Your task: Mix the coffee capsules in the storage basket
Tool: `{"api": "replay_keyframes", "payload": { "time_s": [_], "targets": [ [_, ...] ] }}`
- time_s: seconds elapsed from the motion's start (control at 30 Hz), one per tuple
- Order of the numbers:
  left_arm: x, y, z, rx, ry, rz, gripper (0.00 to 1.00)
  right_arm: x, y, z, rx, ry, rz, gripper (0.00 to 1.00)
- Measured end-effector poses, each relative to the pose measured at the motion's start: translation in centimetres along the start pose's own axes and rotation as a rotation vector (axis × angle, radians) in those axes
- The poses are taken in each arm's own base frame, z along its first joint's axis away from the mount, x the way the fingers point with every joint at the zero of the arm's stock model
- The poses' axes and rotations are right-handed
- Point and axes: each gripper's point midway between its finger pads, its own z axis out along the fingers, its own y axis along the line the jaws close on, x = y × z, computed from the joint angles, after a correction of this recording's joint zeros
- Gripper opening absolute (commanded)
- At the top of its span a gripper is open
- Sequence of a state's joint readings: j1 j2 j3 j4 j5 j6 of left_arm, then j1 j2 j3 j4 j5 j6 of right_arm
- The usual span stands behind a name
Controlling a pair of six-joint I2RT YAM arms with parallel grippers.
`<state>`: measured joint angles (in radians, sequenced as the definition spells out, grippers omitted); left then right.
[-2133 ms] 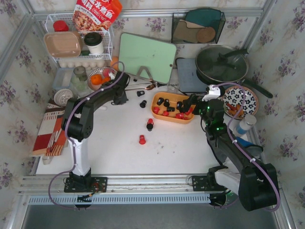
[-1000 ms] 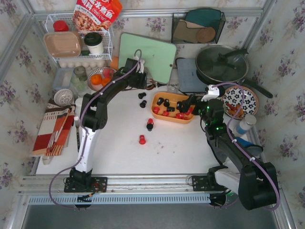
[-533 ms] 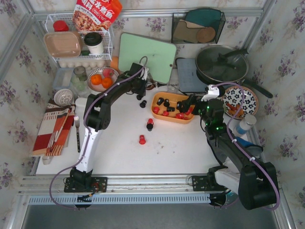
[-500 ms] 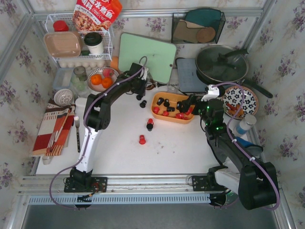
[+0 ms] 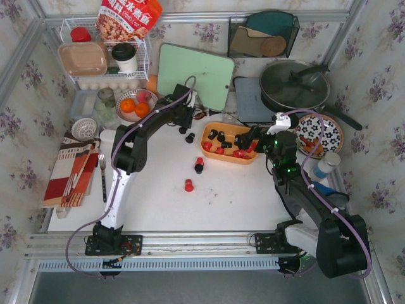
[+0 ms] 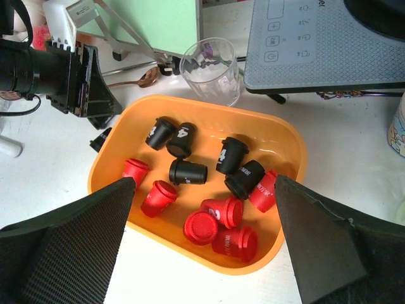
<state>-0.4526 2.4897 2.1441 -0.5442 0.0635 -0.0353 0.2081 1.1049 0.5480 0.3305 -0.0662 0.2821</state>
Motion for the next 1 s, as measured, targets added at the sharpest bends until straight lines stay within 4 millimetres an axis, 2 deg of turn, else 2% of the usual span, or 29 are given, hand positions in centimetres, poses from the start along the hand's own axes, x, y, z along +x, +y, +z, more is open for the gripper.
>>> {"api": "replay_keyframes", "payload": {
  "time_s": [0.23, 0.43, 0.53, 0.63, 0.77, 0.9, 1.0],
  "targets": [
    [0.6, 1.0, -0.3, -0.06, 0.029, -0.001, 0.42, 0.1, 0.1, 0.0, -0.004, 0.002, 0.0, 1.0],
    [1.3, 1.5, -0.8, -0.092, 0.059, -0.01, 0.29, 0.1, 0.1, 0.0, -0.008, 0.004, 0.0, 1.0],
    [1.5, 1.5, -1.5, -0.095, 0.072, -0.023, 0.27, 0.1, 0.1, 0.0, -0.008, 0.004, 0.0, 1.0],
    [0.8, 1.0, -3.0, -0.087, 0.053, -0.044, 0.27, 0.1, 0.2, 0.0, -0.01, 0.006, 0.001, 1.0],
    [-1.8, -1.3, -6.2, -0.033, -0.038, -0.052, 0.27, 0.1, 0.2, 0.0, -0.01, 0.007, 0.001, 1.0],
    [-4.3, -5.9, -9.0, 0.061, -0.146, -0.015, 0.29, 0.2, 0.1, 0.1, -0.009, 0.009, 0.001, 1.0],
    [-5.4, -9.2, -10.1, 0.123, -0.2, 0.025, 0.34, 0.3, 0.1, 0.1, -0.008, 0.011, 0.001, 1.0]
  ]
}}
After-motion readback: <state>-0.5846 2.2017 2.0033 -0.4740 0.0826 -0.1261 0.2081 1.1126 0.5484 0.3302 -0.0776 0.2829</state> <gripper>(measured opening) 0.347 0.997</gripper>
